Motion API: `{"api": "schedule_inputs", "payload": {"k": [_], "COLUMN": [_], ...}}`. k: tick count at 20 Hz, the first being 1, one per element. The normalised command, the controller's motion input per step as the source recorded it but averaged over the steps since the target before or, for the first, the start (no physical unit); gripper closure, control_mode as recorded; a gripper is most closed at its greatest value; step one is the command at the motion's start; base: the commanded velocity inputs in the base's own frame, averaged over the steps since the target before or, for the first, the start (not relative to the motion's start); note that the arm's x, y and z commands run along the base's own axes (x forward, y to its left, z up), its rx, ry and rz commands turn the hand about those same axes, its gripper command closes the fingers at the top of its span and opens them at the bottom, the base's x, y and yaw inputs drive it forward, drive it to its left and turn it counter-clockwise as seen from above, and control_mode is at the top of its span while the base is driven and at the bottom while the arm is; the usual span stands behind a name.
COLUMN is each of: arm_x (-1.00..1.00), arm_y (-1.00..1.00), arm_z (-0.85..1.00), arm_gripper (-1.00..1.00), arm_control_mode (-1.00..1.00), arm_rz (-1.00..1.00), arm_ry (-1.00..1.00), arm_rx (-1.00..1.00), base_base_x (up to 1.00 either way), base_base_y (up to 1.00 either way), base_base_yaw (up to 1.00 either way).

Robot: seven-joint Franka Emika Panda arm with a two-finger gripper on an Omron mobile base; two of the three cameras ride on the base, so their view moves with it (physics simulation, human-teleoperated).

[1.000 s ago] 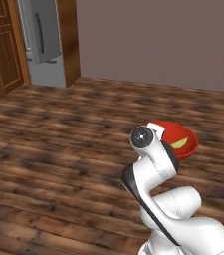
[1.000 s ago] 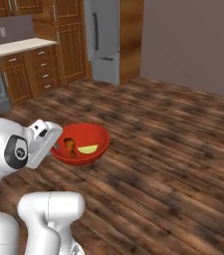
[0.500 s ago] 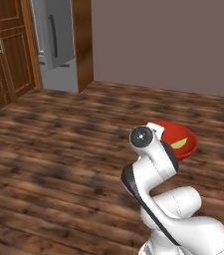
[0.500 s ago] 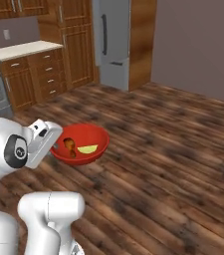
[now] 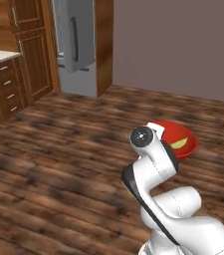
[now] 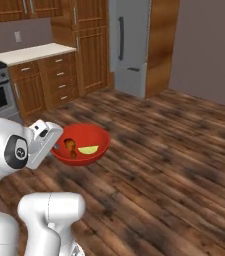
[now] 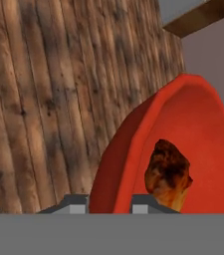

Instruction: Pick the chicken drumstick and lemon wedge from their plates and place them in the bowl. Then put the bowl in the fridge.

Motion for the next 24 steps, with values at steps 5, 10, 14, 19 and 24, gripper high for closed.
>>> {"api": "schedule_inputs", "payload": {"k": [5, 10, 14, 19, 24], "arm_x": [0.0, 0.0, 0.0, 0.0, 0.0], "arm_y": [0.0, 0.0, 0.0, 0.0, 0.0], "arm_z": [0.0, 0.0, 0.0, 0.0, 0.0], "arm_gripper": [1.0, 1.0, 1.0, 1.0, 1.0], "arm_control_mode": [1.0, 1.0, 1.0, 1.0, 1.0], "arm_rz": [0.0, 0.0, 0.0, 0.0, 0.0], "arm_ry": [0.0, 0.0, 0.0, 0.0, 0.0], "arm_rx": [0.0, 0.0, 0.0, 0.0, 0.0], "base_base_x": [0.83, 0.83, 0.87, 0.92, 0.94], "base_base_y": [0.32, 0.35, 0.4, 0.39, 0.35], "base_base_yaw": [0.22, 0.21, 0.15, 0.08, 0.01]}}
